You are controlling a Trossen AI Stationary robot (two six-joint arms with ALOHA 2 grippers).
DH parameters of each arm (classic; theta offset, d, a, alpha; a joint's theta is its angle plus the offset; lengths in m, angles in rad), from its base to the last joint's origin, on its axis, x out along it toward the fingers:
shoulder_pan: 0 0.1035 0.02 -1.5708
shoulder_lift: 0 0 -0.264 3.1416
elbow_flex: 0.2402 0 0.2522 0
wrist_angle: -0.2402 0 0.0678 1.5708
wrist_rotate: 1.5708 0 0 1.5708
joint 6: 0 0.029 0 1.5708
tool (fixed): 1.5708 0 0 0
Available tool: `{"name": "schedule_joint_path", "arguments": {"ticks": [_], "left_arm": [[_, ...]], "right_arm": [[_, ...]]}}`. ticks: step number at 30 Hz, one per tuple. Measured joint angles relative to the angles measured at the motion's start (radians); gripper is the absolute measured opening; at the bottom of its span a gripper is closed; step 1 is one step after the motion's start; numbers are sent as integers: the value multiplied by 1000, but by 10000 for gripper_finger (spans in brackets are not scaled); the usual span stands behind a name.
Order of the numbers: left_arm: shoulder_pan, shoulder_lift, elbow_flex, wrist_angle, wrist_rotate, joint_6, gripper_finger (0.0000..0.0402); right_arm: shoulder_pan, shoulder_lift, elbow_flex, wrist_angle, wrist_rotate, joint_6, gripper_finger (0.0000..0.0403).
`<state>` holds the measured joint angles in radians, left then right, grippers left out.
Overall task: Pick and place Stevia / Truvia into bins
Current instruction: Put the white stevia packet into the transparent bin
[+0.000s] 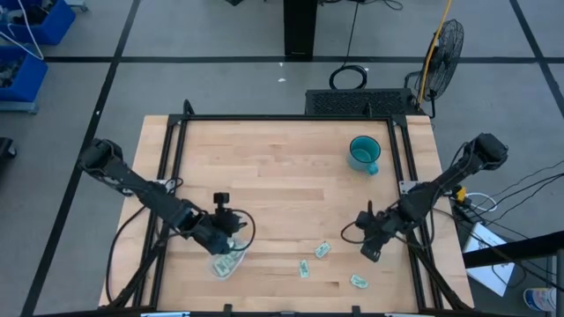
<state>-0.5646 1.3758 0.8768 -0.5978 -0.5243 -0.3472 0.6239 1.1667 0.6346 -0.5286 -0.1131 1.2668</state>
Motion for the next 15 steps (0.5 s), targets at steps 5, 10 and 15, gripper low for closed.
{"name": "schedule_joint_path", "arguments": {"ticks": [5,10,15], "left_arm": [[29,0,0,0,0,9,95],[46,0,0,0,0,25,95],[63,0,0,3,0,71,95]], "right_arm": [[2,0,-5,-45,-45,111,142],[-1,0,-75,61,-45,153,175],[-2,0,-141,138,-31,104,186]]}}
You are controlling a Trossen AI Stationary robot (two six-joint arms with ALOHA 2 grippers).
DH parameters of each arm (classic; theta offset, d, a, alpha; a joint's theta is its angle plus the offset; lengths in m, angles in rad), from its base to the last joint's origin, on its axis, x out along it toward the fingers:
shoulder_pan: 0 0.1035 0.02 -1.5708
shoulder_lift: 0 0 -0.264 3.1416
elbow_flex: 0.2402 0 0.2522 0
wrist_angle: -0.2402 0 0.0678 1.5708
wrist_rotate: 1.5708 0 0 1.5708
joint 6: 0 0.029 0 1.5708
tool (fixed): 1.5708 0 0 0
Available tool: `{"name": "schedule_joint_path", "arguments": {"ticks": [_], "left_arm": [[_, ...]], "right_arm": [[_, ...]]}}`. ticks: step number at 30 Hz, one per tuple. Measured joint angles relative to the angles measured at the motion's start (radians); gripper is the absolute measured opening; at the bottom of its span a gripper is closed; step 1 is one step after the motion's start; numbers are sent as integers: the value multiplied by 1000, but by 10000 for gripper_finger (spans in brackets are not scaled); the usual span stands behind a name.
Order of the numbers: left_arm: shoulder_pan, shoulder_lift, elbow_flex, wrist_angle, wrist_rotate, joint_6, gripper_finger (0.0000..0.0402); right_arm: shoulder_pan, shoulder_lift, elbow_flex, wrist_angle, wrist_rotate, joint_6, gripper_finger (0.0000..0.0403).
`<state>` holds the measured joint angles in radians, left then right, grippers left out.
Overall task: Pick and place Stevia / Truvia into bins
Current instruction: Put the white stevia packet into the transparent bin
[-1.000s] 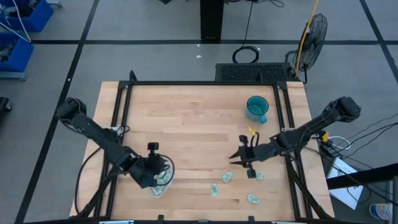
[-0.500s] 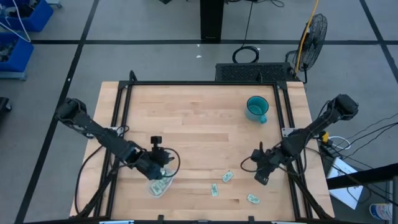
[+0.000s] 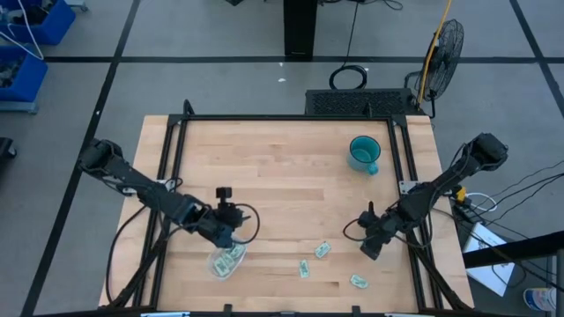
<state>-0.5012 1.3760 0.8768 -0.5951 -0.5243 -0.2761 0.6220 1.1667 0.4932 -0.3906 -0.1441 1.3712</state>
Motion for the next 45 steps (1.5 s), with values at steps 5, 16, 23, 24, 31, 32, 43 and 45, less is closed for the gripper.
{"name": "schedule_joint_path", "arguments": {"ticks": [5,16,23,24,31,32,43,45], "left_arm": [[19,0,0,3,0,13,95],[33,0,0,14,1,13,95],[33,-1,0,16,2,12,95],[33,-1,0,17,2,12,95],[33,-1,0,17,2,10,95],[33,-1,0,17,2,8,95],[33,-1,0,16,2,10,95],[33,-1,0,16,2,11,95]], "right_arm": [[0,-1,-20,27,37,7,172],[1,132,-15,184,20,-83,165],[2,248,-17,237,9,-215,164],[2,258,-17,248,10,-237,163],[2,292,-17,258,18,-335,147],[2,295,-17,259,28,-348,142],[3,299,-20,253,96,-404,27],[2,300,-20,254,97,-416,8]]}}
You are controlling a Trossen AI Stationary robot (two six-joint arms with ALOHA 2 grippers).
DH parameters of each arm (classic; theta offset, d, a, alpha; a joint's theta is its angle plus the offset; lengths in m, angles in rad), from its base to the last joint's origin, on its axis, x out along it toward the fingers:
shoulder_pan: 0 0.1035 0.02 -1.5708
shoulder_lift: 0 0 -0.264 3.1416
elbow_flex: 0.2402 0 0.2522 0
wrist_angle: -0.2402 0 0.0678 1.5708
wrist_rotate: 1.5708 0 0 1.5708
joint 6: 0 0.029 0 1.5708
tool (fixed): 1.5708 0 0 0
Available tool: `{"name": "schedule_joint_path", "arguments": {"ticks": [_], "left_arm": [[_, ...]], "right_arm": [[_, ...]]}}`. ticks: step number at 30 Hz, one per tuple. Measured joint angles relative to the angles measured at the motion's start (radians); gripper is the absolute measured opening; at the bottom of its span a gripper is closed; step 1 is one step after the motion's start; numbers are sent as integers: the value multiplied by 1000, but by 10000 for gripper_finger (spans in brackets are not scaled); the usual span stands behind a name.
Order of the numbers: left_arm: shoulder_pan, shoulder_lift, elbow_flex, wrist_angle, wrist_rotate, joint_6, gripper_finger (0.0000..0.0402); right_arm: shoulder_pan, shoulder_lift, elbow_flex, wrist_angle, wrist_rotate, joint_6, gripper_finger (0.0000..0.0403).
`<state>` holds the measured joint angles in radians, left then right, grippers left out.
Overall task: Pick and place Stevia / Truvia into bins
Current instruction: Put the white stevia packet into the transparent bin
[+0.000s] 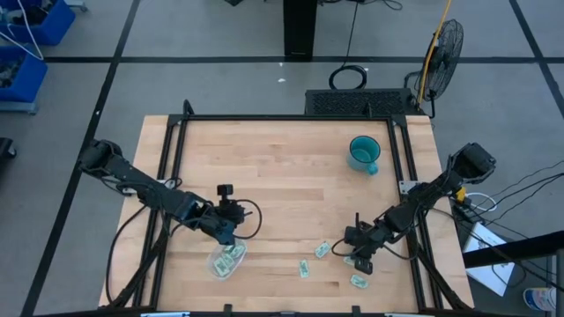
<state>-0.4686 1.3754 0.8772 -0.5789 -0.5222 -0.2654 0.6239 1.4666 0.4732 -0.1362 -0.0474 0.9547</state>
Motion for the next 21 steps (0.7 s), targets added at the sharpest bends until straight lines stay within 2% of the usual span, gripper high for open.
{"name": "schedule_joint_path", "arguments": {"ticks": [7,14,16,21], "left_arm": [[0,0,0,0,0,1,95],[0,0,0,-1,0,15,95],[0,0,0,-1,-2,65,95],[1,1,0,-3,-66,126,95]], "right_arm": [[0,1,0,56,20,2,2],[-19,2,-3,290,108,-3,1],[-32,7,-2,367,152,-40,0],[-72,3,79,358,219,-205,0]]}}
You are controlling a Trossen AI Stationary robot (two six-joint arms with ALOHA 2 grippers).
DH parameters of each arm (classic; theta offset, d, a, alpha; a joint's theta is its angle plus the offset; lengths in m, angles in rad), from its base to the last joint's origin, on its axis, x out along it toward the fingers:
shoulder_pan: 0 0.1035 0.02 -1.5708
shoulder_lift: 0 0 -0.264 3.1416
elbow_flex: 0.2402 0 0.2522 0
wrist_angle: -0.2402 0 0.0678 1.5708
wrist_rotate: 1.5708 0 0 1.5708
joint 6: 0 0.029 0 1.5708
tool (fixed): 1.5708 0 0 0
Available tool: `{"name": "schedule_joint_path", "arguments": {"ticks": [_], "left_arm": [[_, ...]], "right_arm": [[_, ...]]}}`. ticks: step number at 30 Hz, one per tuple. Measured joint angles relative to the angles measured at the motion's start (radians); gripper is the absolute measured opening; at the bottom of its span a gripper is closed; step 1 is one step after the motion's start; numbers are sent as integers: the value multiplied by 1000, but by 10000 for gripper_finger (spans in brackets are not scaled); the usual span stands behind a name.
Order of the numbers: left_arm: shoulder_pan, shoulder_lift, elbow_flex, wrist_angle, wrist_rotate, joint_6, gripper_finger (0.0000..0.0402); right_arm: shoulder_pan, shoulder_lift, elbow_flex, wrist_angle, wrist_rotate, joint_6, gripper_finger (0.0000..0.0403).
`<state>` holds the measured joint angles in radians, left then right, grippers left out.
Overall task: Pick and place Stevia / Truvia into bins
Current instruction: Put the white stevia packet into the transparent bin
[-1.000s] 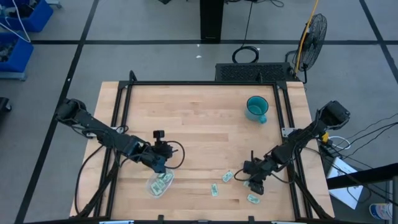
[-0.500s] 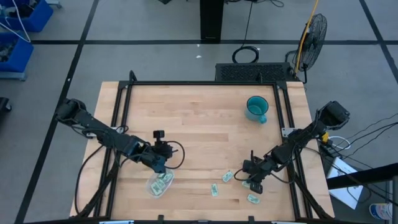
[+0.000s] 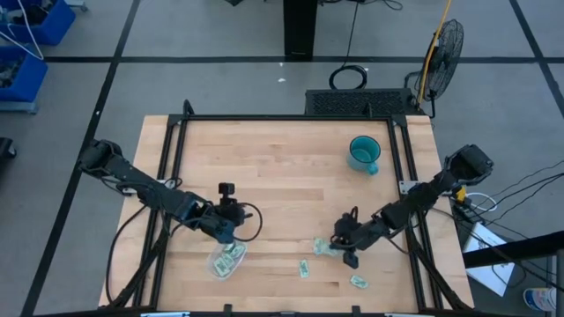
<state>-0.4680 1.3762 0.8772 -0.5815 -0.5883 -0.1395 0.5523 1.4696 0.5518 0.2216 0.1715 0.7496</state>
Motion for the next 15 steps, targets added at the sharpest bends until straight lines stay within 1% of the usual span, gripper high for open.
{"name": "schedule_joint_path", "arguments": {"ticks": [3,5,7,9,11,15], "left_arm": [[4,-7,0,-5,-44,0,95],[13,-26,0,-6,-48,0,95],[23,-46,0,-12,-56,9,95],[37,-80,0,-25,-94,15,95],[53,-120,0,-28,-133,15,95],[92,-198,0,-8,-145,14,95]], "right_arm": [[-42,6,58,-24,9,-104,0],[-67,20,112,-16,35,-182,0],[-91,44,166,-8,42,-283,0],[-125,94,231,-4,42,-386,0],[-156,160,291,49,44,-477,0],[-206,336,417,280,18,-627,0]]}}
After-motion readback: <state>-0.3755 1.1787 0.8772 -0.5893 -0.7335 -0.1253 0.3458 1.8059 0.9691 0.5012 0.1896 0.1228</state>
